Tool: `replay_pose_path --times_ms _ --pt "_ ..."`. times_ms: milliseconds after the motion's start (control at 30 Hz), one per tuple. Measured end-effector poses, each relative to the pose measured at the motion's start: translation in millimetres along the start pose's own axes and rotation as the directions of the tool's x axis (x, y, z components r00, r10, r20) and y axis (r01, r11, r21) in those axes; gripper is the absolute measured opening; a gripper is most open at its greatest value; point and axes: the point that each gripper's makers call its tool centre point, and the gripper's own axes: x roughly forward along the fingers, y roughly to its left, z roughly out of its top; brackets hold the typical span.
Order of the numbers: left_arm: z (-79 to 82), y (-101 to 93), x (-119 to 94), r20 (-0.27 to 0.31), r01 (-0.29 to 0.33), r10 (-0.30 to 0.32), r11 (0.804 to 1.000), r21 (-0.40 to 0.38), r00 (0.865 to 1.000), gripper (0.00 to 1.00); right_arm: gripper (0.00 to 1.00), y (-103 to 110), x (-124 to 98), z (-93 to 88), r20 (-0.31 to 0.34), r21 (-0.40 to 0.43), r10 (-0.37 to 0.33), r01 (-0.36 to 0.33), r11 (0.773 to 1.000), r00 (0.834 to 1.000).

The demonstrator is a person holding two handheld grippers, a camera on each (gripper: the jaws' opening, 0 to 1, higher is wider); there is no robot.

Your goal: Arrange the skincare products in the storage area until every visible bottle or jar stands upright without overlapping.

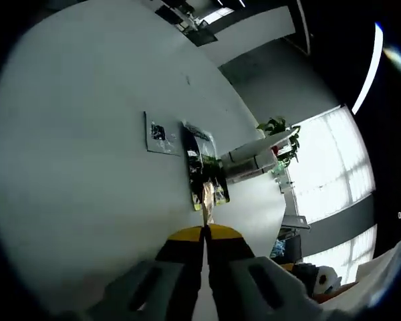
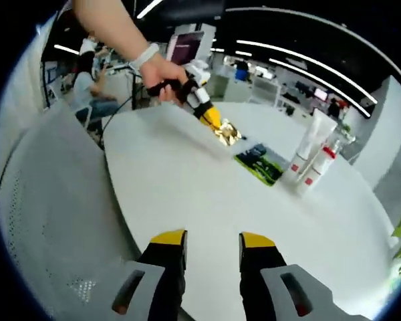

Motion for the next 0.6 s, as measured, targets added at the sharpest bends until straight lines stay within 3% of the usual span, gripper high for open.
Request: replay_pose_path --times_ms 100,233,367,600 --pt "6.6 -1.5 6 -0.016 -0.016 0.016 1.0 0.011 1.0 0.0 0.37 -3 2 -9.5 -0.05 -0.005 -0.013 0.013 1.0 0.999" --pt "5.6 8.2 13 -0.076 -0.059 0.059 0.998 -0.002 0.995 0.0 0.39 1 1 -7.4 -0.034 0.012 0.004 -0.003 1.0 0.999" --pt "8.9 17.1 19 -0.085 -0.088 0.086 0.996 -0.012 0.993 0.0 0.38 2 2 -10.5 -0.045 0.023 0.014 -0.013 1.0 0.999" --pt "3.0 22.4 30 -0.122 -0.117 0.114 0.993 -0.018 0.986 0.0 0.43 6 2 -2.7 -0.003 0.047 0.029 -0.029 0.998 1.0"
